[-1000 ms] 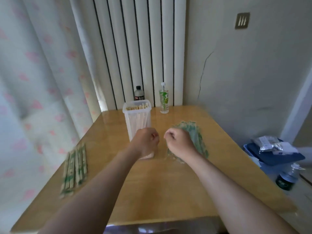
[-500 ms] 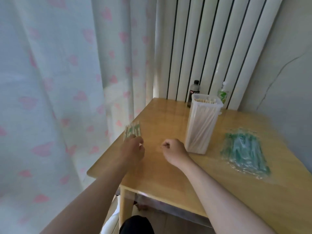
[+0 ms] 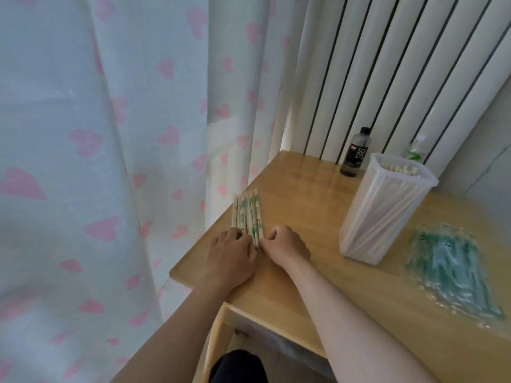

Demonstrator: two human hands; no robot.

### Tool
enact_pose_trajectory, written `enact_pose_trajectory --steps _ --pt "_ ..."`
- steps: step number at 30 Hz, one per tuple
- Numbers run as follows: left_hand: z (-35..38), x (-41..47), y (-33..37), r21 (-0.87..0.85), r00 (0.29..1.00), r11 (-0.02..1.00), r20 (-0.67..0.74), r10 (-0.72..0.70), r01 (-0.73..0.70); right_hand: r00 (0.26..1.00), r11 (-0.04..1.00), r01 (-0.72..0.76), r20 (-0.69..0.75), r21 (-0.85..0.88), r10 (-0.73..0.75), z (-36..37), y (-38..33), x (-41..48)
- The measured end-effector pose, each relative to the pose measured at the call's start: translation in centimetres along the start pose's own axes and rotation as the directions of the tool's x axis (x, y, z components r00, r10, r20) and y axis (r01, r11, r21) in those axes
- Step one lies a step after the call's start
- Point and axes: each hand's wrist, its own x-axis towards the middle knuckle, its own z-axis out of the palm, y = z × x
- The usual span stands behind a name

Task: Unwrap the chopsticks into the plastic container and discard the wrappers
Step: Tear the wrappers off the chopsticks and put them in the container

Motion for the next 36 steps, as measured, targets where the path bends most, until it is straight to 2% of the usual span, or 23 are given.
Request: enact_pose_trajectory --steps 7,10,12,14,19,23,27,31,33,36 --pt "0.2 0.1 0.0 0.003 1.0 1.0 -0.014 -0.003 0.003 0.995 0.996 -0.028 0.09 -0.08 0.035 0.4 -1.1 1.3" --pt "0.1 0.0 0.0 -0.005 1.0 1.0 -0.009 -0.002 0.002 0.996 0.996 -0.037 0.089 0.085 0.03 -0.2 -0.6 1.0" --pt "0.0 0.0 0.0 -0.006 1.0 1.0 -0.004 -0.003 0.003 0.996 0.958 -0.059 0.083 0.281 0.037 -0.7 0.2 0.8" --pt "0.0 0.1 -0.1 -0.001 1.0 1.0 -0.004 -0.011 0.011 0.994 0.913 -0.082 0.093 0.4 0.048 -1.2 1.0 0.5" --pt "0.1 -0.2 0.0 0.013 1.0 1.0 -0.004 -0.007 0.007 0.992 0.889 -0.092 0.118 0.449 0.043 -1.6 1.5 0.0" --pt "0.0 -0.2 -0.1 0.016 1.0 1.0 -0.015 0.0 0.0 0.99 0.824 -0.078 0.142 0.562 -0.003 -1.4 2.1 -0.9" --pt "-0.3 -0.2 0.1 0.002 1.0 1.0 -0.029 0.006 -0.006 0.98 0.697 -0.083 0.185 0.712 -0.073 -2.6 3.0 -2.2" --pt "-0.7 -0.5 0.9 0.043 0.999 0.998 -0.007 0.053 -0.053 0.974 0.498 -0.07 0.167 0.865 -0.153 -5.3 3.2 -3.7" --pt "-1.3 -0.1 2.2 0.008 0.989 0.991 -0.058 0.133 -0.133 0.971 0.367 -0.083 0.158 0.926 -0.178 -7.3 3.3 -4.4" --pt "-1.9 1.2 5.3 -0.033 0.927 0.947 -0.221 0.304 -0.318 0.965 0.153 -0.135 0.165 0.979 -0.206 -10.5 3.8 -5.6"
